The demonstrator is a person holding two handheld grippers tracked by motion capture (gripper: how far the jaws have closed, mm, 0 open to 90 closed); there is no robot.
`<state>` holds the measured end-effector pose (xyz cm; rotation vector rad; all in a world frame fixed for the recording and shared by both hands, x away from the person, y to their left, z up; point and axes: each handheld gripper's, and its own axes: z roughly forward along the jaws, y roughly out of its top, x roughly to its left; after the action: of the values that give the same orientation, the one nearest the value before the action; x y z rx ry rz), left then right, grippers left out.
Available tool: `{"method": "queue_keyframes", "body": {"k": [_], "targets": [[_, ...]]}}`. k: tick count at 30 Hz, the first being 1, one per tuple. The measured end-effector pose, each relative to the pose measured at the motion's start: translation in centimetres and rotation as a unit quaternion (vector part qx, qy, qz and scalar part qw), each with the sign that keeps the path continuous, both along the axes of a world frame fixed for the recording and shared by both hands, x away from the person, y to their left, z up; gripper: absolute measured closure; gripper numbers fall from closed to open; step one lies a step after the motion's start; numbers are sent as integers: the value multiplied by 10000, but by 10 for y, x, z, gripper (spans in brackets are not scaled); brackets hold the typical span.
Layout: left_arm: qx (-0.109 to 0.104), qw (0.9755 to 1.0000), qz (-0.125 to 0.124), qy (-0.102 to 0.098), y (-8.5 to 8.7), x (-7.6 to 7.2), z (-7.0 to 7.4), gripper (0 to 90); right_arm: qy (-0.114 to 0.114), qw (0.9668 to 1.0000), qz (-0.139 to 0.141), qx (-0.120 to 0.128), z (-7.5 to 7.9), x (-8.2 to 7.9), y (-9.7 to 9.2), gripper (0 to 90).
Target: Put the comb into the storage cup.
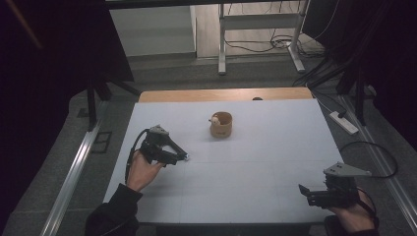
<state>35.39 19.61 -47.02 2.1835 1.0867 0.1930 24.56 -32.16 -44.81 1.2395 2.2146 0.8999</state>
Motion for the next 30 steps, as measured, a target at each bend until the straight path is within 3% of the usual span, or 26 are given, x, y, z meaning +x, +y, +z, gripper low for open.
{"method": "queue_keyframes", "body": {"k": [17,25,29,30], "targets": [[34,9999,-87,60,-13,23,-2,0,9,10000,3,-6,0,0,0,10],[179,9998,-97,73,-19,32,-3,2,12,10000,6,-19,0,0,0,11],[237,9996,-117,52,-22,35,-4,39,14,10000,6,-21,0,0,0,10],[260,9996,-132,37,-22,35,-5,99,14,10000,7,-18,0,0,0,11]]}}
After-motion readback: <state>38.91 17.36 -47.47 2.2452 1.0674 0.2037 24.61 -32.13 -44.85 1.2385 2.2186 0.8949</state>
